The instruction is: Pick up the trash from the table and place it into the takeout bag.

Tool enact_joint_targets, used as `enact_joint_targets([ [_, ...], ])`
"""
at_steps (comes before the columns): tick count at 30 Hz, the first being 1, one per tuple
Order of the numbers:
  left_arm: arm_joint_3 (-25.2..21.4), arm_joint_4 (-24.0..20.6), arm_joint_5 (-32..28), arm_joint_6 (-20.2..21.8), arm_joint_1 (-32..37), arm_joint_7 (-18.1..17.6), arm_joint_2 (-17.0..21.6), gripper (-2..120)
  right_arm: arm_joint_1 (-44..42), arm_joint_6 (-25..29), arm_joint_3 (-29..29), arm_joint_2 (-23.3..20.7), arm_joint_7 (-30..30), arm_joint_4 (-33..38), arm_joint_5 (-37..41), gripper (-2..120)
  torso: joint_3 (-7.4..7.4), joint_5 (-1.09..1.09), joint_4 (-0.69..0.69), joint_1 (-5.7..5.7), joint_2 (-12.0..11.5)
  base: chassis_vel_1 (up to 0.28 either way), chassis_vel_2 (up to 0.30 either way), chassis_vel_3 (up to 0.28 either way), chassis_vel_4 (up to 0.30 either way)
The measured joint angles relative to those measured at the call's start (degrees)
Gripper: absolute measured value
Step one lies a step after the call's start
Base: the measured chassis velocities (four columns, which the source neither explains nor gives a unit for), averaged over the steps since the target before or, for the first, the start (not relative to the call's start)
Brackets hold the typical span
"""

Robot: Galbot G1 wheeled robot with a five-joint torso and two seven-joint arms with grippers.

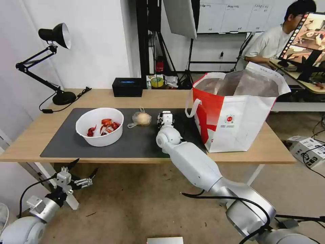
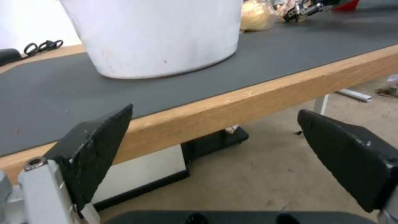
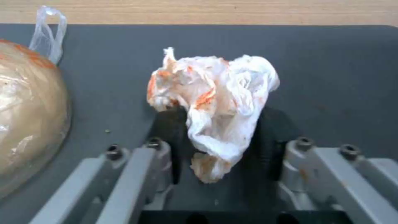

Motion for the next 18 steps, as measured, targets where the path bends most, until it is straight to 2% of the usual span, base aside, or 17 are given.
enact_joint_targets([
  [2, 0.07, -0.03, 0.00, 0.00, -0.08, 0.00, 0.05, 100, -0.16, 0.34, 0.00, -0.34, -0.26, 0.49, 0.02, 25, 0.00, 0.00, 0.00, 0.00, 0.00, 0.000, 0.000, 0.000, 0.000],
  [4, 0.08, -0.04, 0.00, 0.00, -0.08, 0.00, 0.06, 100, -0.27, 0.64, -0.01, -0.54, -0.35, 0.76, 0.00, 22, 0.00, 0.00, 0.00, 0.00, 0.00, 0.000, 0.000, 0.000, 0.000],
  [5, 0.08, -0.06, 0.00, -0.03, -0.06, -0.01, 0.13, 100, -0.75, 1.11, -0.02, -1.19, -0.51, 1.81, 0.02, 14, 0.00, 0.00, 0.00, 0.00, 0.00, 0.000, 0.000, 0.000, 0.000],
  [7, 0.08, -0.06, 0.00, -0.04, -0.04, -0.01, 0.18, 100, -0.99, 1.21, -0.03, -1.52, -0.54, 2.39, 0.08, 10, 0.00, 0.00, 0.00, 0.00, 0.00, 0.000, 0.000, 0.000, 0.000],
  [9, 0.08, -0.17, -0.01, -0.07, 0.01, -0.02, 0.35, 100, -2.22, 1.64, -0.02, -3.41, -1.07, 5.31, 0.20, 1, 0.00, 0.00, 0.01, 0.00, 0.00, 0.000, 0.000, 0.000, 0.000],
  [14, 0.04, -0.57, -0.05, -0.08, 0.02, -0.09, 0.46, 100, -3.93, 1.95, -0.80, -6.90, -1.70, 11.28, 0.11, 0, 0.00, 0.01, -0.01, 0.00, 0.00, 0.000, 0.000, 0.000, 0.000],
  [17, 0.16, -0.77, -0.04, -0.08, -0.01, -0.25, 0.29, 100, -6.20, 1.96, -1.58, -10.70, -1.75, 19.43, 0.06, 0, 0.00, 0.01, -0.01, 0.00, 0.00, 0.000, 0.000, 0.000, 0.000],
  [18, 0.16, -0.77, -0.04, -0.08, -0.01, -0.25, 0.29, 100, -6.20, 1.96, -1.58, -10.70, -1.75, 19.43, 0.06, 0, 0.00, 0.01, -0.01, 0.00, 0.00, 0.000, 0.000, 0.000, 0.000],
])
